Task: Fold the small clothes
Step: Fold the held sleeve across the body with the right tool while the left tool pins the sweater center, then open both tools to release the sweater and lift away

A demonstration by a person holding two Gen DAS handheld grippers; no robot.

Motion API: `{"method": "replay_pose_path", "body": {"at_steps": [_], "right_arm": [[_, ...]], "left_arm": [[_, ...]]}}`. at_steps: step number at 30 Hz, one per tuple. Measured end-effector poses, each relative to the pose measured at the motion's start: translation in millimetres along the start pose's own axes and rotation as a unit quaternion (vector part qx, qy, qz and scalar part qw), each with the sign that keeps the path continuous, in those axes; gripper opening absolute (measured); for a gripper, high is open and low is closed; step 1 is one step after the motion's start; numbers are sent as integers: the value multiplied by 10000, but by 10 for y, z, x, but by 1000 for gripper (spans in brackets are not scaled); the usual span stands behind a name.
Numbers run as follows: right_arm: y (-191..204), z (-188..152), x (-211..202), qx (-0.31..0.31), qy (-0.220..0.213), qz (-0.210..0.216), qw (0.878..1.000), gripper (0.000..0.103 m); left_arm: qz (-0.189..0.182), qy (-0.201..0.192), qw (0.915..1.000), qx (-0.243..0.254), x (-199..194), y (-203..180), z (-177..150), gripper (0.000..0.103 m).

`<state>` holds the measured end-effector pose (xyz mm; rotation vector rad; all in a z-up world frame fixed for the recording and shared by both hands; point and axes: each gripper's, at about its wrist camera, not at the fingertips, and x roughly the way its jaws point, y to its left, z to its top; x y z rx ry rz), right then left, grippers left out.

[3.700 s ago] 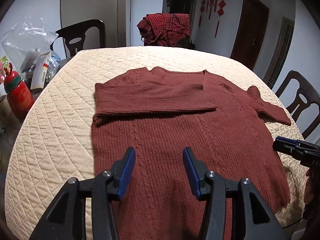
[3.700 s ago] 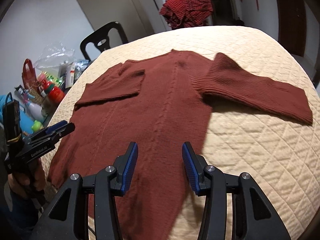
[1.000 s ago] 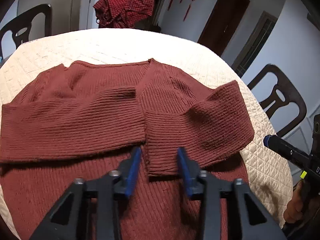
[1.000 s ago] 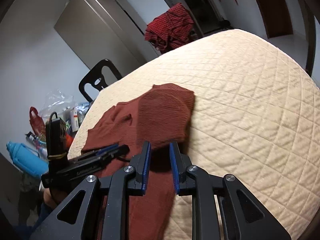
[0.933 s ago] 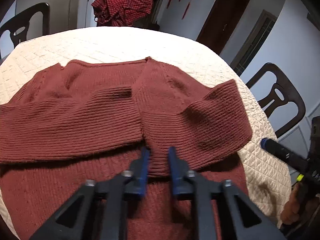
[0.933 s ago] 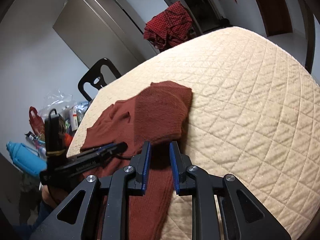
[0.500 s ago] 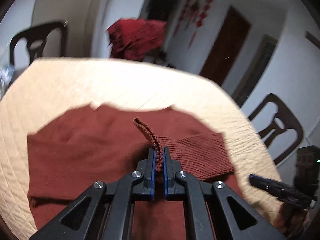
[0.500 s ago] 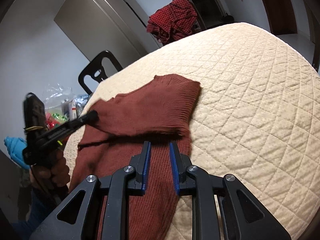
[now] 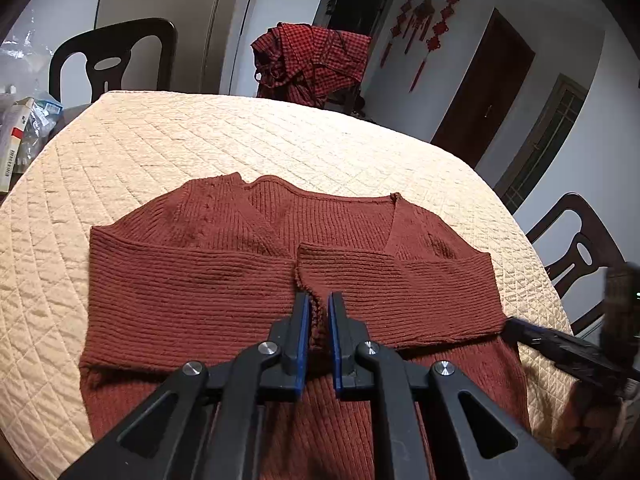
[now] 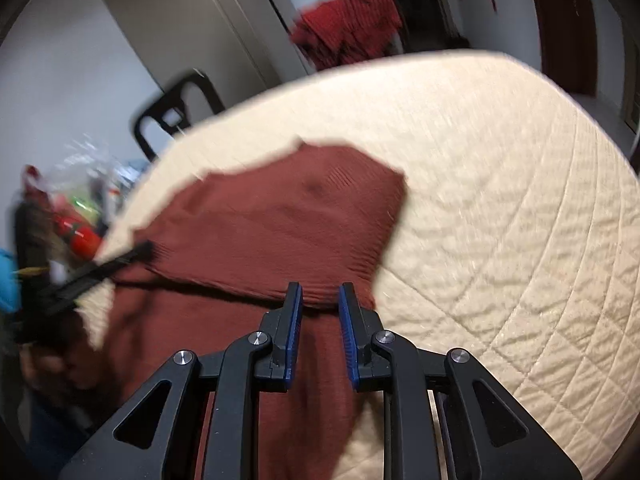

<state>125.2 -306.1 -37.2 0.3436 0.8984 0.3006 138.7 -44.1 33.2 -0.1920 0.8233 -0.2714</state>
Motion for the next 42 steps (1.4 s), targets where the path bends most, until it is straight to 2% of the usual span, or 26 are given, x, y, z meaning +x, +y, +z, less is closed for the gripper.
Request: {"method": "replay_pose_path", "body": {"at_steps": [5, 9, 18, 26, 35, 42], "right_arm": [[77, 76, -142, -140, -297, 45, 9995, 13], [154, 214, -126, -296, -378, -42, 9988, 13], [6, 343, 193, -165, -165, -328, 9992, 13], [2, 375, 90, -213, -292, -269, 9990, 13], [-86, 478, 221, -76, -228, -214, 9995, 13], [69, 353, 50, -307, -215, -94, 9993, 13]], "left_arm": [[114, -127, 9995, 254, -66, -159, 56, 12], [193, -205, 9984, 484, -9, -296, 126, 19], [405, 262, 9972, 578, 384, -304, 58, 19], [517, 234, 9957, 731, 341, -340, 12, 19], [739, 137, 9937, 837, 249, -354, 13, 19], [928, -40, 9922, 828, 41, -297, 13, 19]]}}
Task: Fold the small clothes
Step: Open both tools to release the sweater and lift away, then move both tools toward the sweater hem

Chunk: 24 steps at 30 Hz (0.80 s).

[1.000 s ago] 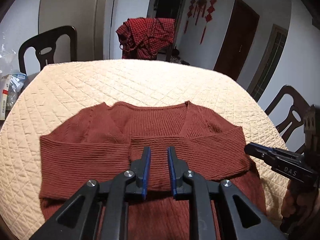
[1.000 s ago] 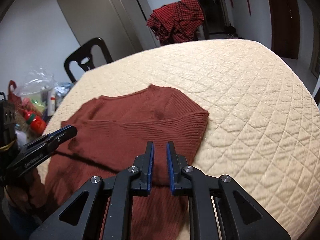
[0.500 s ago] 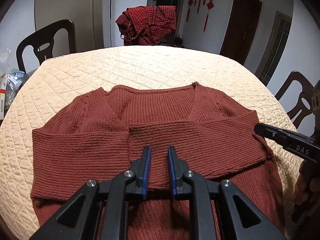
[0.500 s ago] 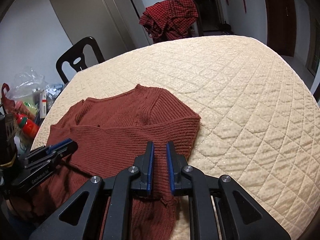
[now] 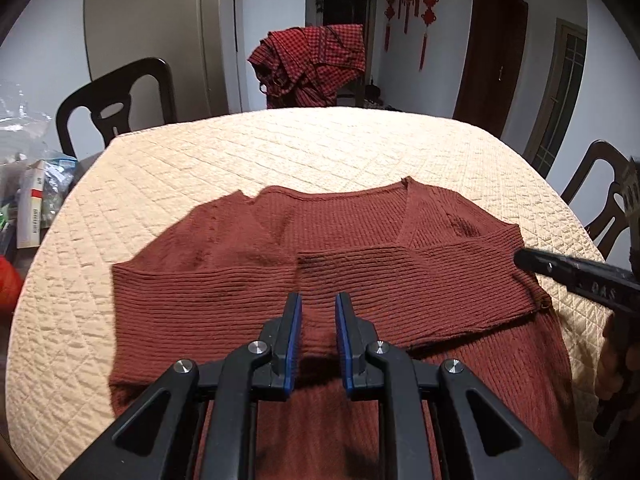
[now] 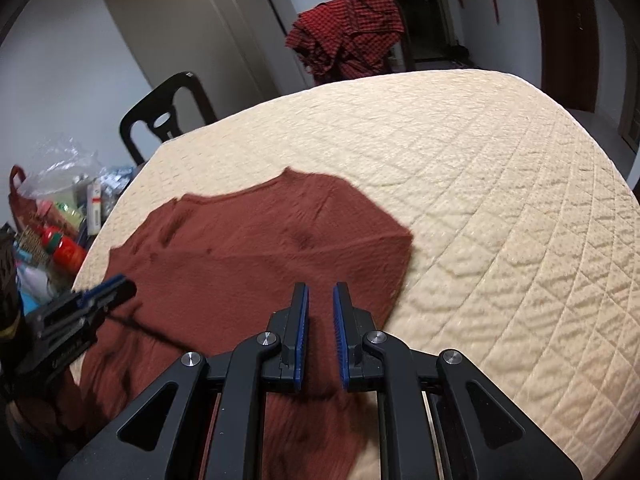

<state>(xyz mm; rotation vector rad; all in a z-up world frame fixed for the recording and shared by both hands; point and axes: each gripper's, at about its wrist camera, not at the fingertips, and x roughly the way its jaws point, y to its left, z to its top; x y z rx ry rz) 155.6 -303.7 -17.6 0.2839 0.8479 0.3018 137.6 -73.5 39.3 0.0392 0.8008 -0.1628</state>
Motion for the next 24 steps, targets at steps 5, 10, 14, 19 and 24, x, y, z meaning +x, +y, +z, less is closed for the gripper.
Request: {"method": "replay_pose_path", "body": {"at_steps": [5, 10, 14, 19, 24], "right_arm": [[126, -173, -85, -272, 131, 33, 9995, 13], [154, -320, -96, -337, 332, -44, 9989, 13], [203, -419, -237, -400, 316, -21, 9987, 13], [282, -522, -428, -461, 193, 66, 9987, 17], [370, -642, -571, -522, 85, 117, 9985, 21]], "left_arm": [[113, -110, 9999, -61, -155, 69, -52, 19], [224, -213, 9995, -79, -319, 122, -140, 23], [291, -300, 9991, -94, -466, 166, -221, 25], [335, -400, 9985, -177, -630, 235, -351, 30], [342, -377, 9984, -235, -723, 293, -537, 39]]}}
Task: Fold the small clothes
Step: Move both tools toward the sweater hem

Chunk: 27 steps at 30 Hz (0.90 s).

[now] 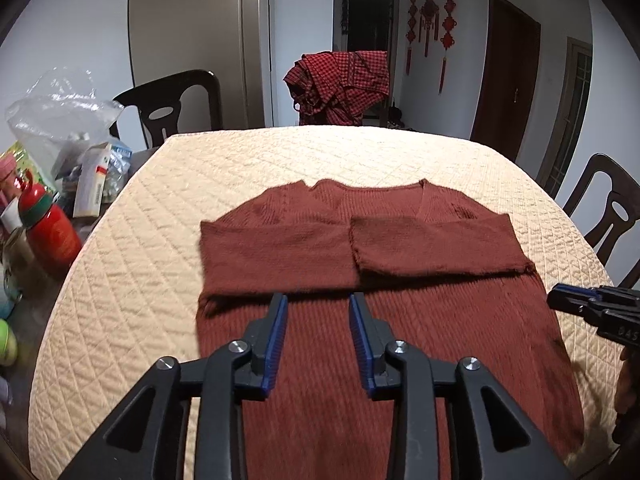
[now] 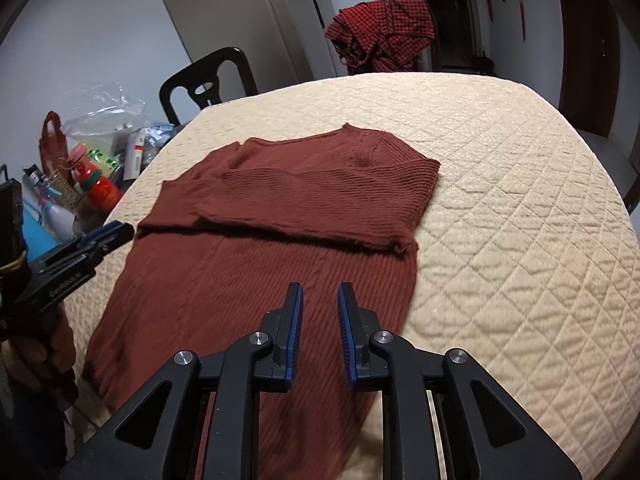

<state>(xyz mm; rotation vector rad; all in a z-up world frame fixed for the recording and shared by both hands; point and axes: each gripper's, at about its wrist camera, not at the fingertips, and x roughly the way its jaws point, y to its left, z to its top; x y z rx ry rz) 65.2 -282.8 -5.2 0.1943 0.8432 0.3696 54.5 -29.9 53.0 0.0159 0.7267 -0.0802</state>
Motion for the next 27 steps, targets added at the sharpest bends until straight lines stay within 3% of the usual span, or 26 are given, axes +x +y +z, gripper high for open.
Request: {"method": "replay_pose_path", "body": {"at_steps": [3, 13, 27], "right_arm": [[40, -84, -67, -22, -48, 57, 10000, 45], [-41, -370, -194, 207, 56, 85, 9997, 46], [-208, -833, -327, 690, 183, 229, 9972, 46]], "left_arm": [[21, 24, 10000, -37, -61, 73, -121, 45], [9, 190, 9992, -357, -200, 487, -520, 50], [-297, 584, 9960, -607, -326, 592, -935, 50]]}}
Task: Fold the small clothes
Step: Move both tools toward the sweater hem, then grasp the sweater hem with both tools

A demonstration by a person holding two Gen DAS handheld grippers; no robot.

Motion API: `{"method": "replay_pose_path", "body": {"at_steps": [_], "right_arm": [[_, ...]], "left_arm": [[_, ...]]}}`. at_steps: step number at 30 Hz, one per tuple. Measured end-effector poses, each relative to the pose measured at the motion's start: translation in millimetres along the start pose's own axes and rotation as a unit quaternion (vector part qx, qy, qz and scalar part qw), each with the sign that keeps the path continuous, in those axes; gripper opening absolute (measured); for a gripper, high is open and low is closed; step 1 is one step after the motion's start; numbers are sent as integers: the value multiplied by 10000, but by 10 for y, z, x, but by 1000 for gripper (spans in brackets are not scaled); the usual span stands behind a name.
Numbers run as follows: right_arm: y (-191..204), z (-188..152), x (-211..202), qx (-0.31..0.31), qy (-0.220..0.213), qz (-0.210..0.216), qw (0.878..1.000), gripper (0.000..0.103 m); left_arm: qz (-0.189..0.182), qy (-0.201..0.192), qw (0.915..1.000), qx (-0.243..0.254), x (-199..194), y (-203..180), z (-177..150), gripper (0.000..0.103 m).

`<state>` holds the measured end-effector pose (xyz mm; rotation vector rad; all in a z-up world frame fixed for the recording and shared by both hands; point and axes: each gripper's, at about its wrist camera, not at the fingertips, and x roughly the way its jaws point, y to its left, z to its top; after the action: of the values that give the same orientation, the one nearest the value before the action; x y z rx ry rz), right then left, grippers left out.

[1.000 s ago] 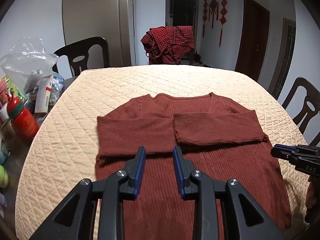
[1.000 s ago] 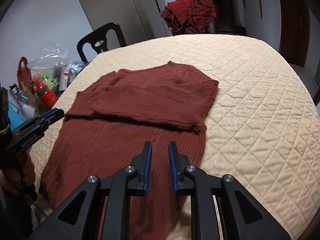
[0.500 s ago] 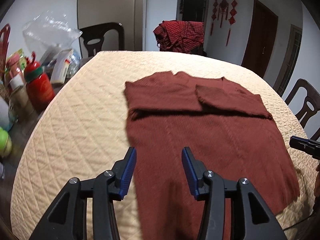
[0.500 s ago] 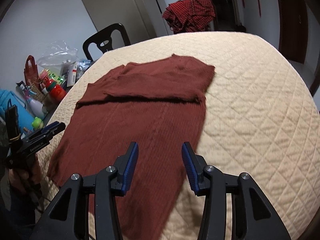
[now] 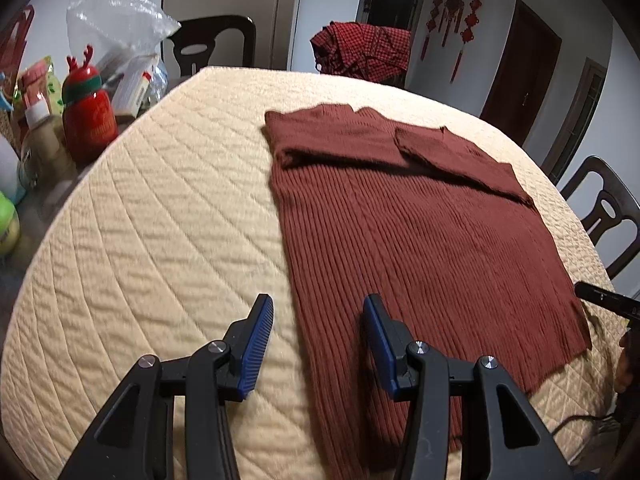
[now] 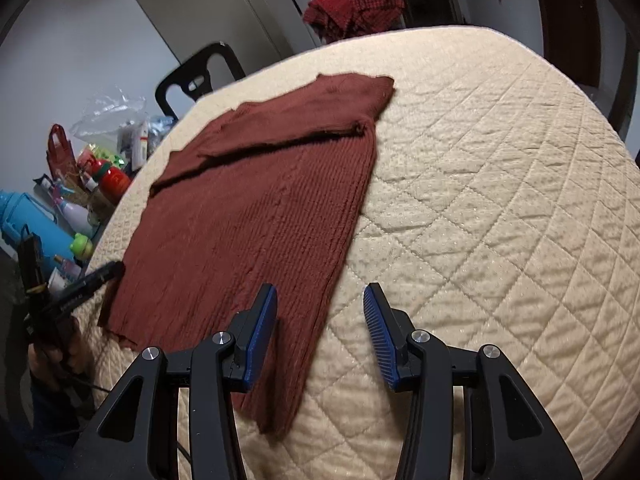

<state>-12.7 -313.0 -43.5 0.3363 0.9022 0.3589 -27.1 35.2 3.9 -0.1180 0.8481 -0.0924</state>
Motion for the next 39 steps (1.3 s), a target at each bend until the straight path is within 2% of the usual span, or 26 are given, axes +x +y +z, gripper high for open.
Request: {"method": "replay_pose_path", "body": {"at_steps": [6, 12, 16, 19, 20, 23, 24, 25, 26, 27, 29, 31, 35, 39], "right_arm": [[41, -117, -51, 119, 39, 257, 9996, 46], [52, -223, -78, 334, 147, 684, 9970, 46], [30, -253, -55, 605, 344, 1122, 9912, 46], [71, -255, -44, 540, 326, 1114, 9918, 46], [69, -241, -30, 572, 324, 1156, 9911, 46], [52, -214, 11, 714, 296, 1267, 9889, 46], [52, -211, 14, 720, 285, 1264, 9889, 44], [51, -211, 11, 716, 283, 1262, 9890, 34], [46, -220, 15, 738, 322, 1313, 9881, 28], [38, -237, 22, 769, 375, 1372, 9868, 22], [51, -269, 26, 740, 422, 1377, 9868, 20], [76, -279, 29, 674, 434, 1360, 9875, 12], [136, -188, -70, 540, 185, 1446, 9878, 10], [142, -48, -309, 465, -285, 1579, 9860, 9]], "left_arm": [[-99, 37, 9999, -90, -91, -49, -122, 50], [-255, 68, 9994, -217, -191, -108, -257, 49], [-514, 151, 9974, -491, -226, -67, -273, 49], [-609, 159, 9965, -550, -217, -70, -271, 49], [-597, 158, 9966, -536, -206, -78, -263, 47], [-683, 209, 9958, -572, -168, -86, -240, 32], [-680, 197, 9956, -611, -166, -80, -237, 29], [-688, 211, 9954, -628, -166, -71, -239, 25], [-732, 233, 9949, -661, -165, -56, -250, 15], [-789, 271, 9939, -725, -160, -35, -266, 14], [-915, 280, 9922, -797, -174, -16, -300, 13], [-967, 300, 9918, -786, -176, -25, -315, 10], [-1183, 217, 9894, -820, -209, -24, -270, 8], [-1331, -282, 9877, -771, -395, -3, -103, 7]]}}
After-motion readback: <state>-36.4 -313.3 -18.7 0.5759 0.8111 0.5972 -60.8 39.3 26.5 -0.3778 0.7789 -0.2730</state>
